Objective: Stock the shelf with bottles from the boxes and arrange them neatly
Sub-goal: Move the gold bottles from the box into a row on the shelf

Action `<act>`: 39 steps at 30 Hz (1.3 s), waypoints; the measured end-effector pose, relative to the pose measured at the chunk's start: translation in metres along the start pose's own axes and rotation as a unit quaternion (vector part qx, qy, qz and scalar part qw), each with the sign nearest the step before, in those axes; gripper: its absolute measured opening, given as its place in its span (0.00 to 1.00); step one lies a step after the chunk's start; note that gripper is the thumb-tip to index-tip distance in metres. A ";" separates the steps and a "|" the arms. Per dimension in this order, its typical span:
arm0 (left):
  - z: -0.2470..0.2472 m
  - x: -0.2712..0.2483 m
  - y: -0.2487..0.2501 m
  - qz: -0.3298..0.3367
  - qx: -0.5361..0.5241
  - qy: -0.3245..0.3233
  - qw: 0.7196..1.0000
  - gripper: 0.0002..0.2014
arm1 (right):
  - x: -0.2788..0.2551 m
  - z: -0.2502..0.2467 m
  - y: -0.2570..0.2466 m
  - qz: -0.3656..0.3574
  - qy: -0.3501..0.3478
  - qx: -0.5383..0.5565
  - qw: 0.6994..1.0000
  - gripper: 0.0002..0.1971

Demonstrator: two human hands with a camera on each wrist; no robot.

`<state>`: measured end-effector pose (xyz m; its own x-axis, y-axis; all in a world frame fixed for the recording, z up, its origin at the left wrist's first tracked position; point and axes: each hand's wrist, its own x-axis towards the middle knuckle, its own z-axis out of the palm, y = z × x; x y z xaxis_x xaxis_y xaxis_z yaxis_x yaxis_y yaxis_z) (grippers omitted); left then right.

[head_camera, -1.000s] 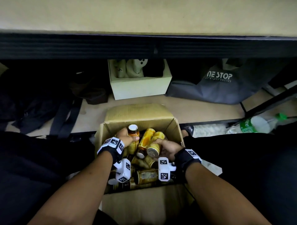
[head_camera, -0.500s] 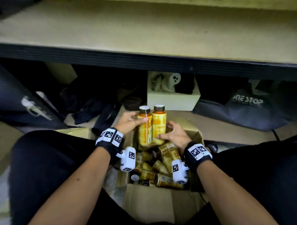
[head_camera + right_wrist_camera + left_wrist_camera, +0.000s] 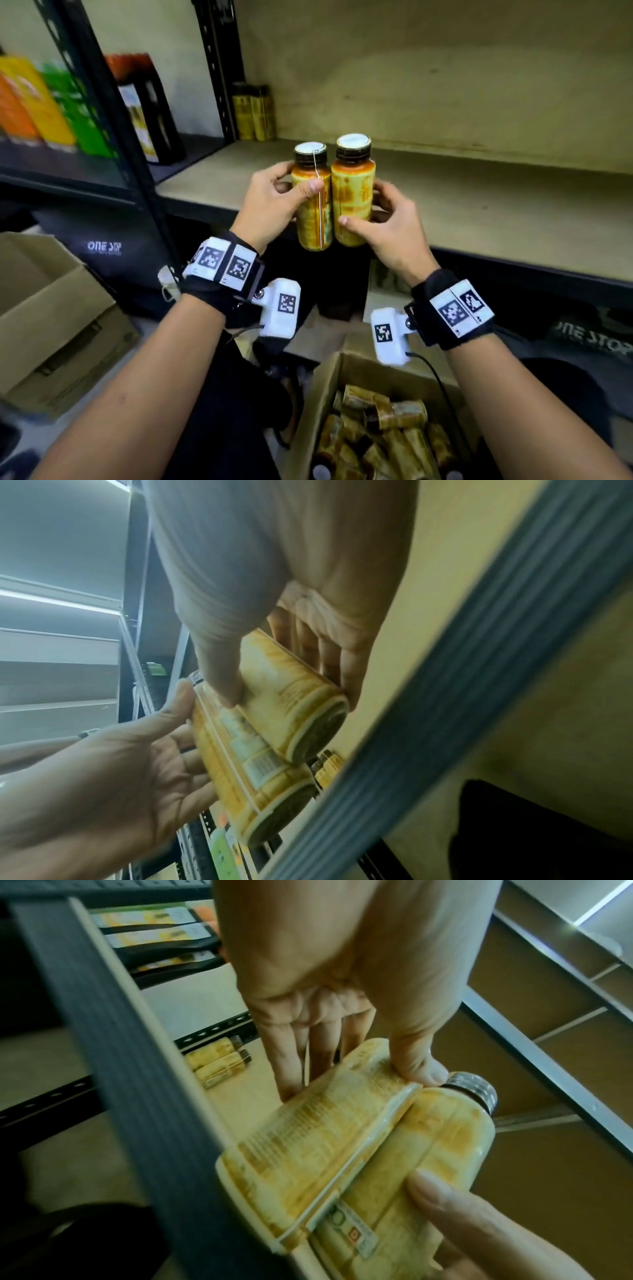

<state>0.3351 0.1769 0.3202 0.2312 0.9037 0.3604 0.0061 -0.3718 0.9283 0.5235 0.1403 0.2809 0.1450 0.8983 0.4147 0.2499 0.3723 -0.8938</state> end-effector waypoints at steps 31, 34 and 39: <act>-0.057 0.211 -0.032 -0.065 0.363 0.008 0.930 0.34 | 0.235 0.050 0.007 0.083 -0.090 -0.234 0.964 0.33; -0.065 0.250 -0.051 -0.077 0.372 0.056 0.923 0.32 | 0.277 0.073 0.024 0.080 -0.073 -0.293 0.950 0.31; -0.075 0.315 -0.083 -0.084 0.385 0.098 0.914 0.25 | 0.343 0.107 0.054 0.086 -0.062 -0.313 0.944 0.33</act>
<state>0.3346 0.5081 0.3640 -0.0137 0.9547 0.2973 0.7259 -0.1949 0.6596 0.4847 0.4933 0.3561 0.1313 0.9680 0.2137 0.7557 0.0417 -0.6536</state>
